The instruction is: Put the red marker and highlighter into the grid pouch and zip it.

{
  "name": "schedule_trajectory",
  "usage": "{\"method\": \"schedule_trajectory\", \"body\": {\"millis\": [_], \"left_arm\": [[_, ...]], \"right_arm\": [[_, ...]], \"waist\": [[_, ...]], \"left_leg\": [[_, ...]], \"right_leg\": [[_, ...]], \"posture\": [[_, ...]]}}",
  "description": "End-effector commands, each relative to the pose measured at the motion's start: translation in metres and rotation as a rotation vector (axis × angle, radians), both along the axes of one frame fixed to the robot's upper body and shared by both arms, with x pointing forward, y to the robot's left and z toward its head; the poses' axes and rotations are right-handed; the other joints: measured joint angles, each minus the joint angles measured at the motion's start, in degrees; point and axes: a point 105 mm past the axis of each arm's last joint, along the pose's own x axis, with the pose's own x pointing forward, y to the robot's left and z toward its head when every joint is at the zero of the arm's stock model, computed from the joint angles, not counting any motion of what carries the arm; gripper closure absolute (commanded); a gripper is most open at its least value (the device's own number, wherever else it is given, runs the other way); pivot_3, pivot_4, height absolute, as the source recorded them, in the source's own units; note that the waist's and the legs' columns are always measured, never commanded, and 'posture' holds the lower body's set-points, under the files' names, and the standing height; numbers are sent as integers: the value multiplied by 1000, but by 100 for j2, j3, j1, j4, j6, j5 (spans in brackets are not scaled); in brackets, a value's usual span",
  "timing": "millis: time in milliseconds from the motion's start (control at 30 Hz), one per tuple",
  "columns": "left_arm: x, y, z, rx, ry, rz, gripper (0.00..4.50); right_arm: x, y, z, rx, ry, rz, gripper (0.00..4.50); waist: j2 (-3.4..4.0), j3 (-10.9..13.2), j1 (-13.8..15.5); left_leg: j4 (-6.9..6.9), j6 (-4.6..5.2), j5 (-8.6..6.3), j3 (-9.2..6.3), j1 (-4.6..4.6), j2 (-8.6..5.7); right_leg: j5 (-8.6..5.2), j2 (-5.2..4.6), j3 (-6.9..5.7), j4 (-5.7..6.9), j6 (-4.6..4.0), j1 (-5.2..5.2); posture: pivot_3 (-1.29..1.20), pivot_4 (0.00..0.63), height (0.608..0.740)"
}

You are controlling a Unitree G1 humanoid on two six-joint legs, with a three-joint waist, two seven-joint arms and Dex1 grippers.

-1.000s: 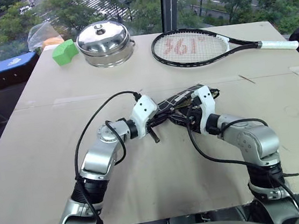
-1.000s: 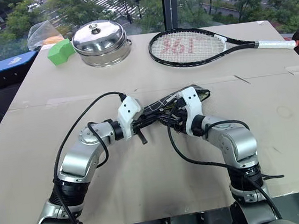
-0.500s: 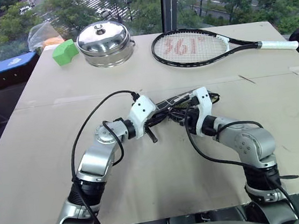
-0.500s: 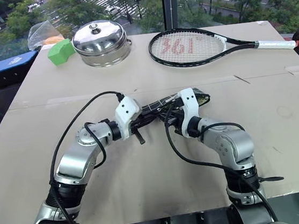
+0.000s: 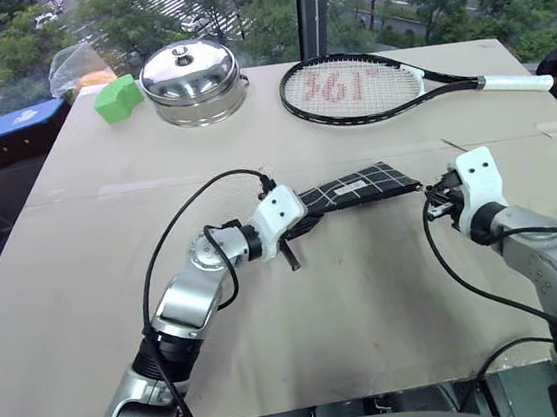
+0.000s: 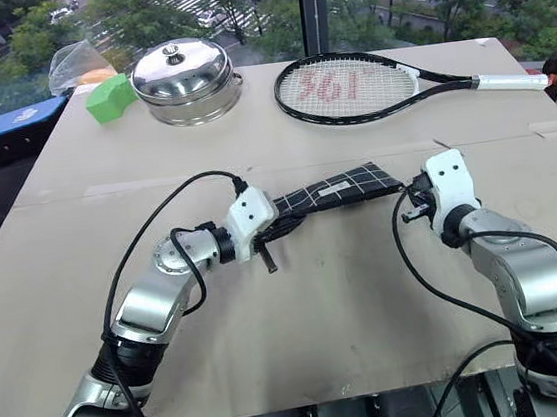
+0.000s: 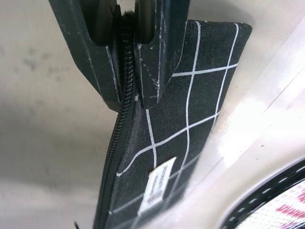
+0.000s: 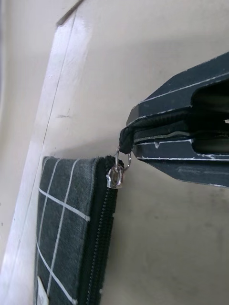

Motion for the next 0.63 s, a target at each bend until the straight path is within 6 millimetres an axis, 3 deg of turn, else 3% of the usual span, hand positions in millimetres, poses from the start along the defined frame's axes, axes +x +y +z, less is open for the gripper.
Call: {"method": "schedule_trajectory", "body": {"millis": [33, 100, 267, 300, 333, 467, 633], "left_arm": [[-2, 12, 13, -40, -27, -29, 3740], [-5, 24, 18, -124, 30, -16, 3125], [-51, 73, 21, -249, 328, -57, 891], [-58, 83, 24, -265, 355, -46, 644], [-63, 90, 26, -276, 366, -39, 598], [-90, 116, 28, -256, 412, 23, 598], [-104, 130, 24, -235, 441, 74, 598]], "right_arm": [[-20, -4, 13, -72, -82, 115, 3936], [-38, -9, 9, -103, -67, 182, 3314], [-80, -41, 22, -58, -95, 223, 1058], [-93, -47, 24, -49, -99, 254, 766], [-103, -52, 26, -48, -101, 279, 171], [-135, -85, 40, -118, -149, 282, 23], [-156, -92, 44, -132, -126, 348, 23]], "waist": [[0, 0, 11], [-6, -4, 33], [-3, -2, -22], [-2, -1, -7], [1, 0, 7], [3, 2, 37], [6, 1, 36]], "left_leg": [[0, 0, 0, 0, -1, 0], [1, 3, -1, -2, -9, -2], [0, 1, -2, 3, -3, 2], [0, 0, -2, 3, -3, 3], [-1, 1, -3, 0, 5, 5], [3, 1, -4, -9, 5, 4], [3, 1, -5, -10, 7, 2]], "right_leg": [[0, -1, 0, -2, 0, 0], [-2, -10, -1, -14, 3, 0], [-8, -9, 7, -13, 14, 0], [-14, -9, 7, -14, 25, -1], [-22, -9, 4, -13, 34, 4], [-38, -20, 8, -13, 13, 4], [-38, -54, 16, -14, 12, 3]], "posture": [[0, 150, 740], [0, 150, 740], [0, 150, 740], [0, 150, 740], [0, 150, 740], [0, 150, 740], [0, 150, 740]]}}
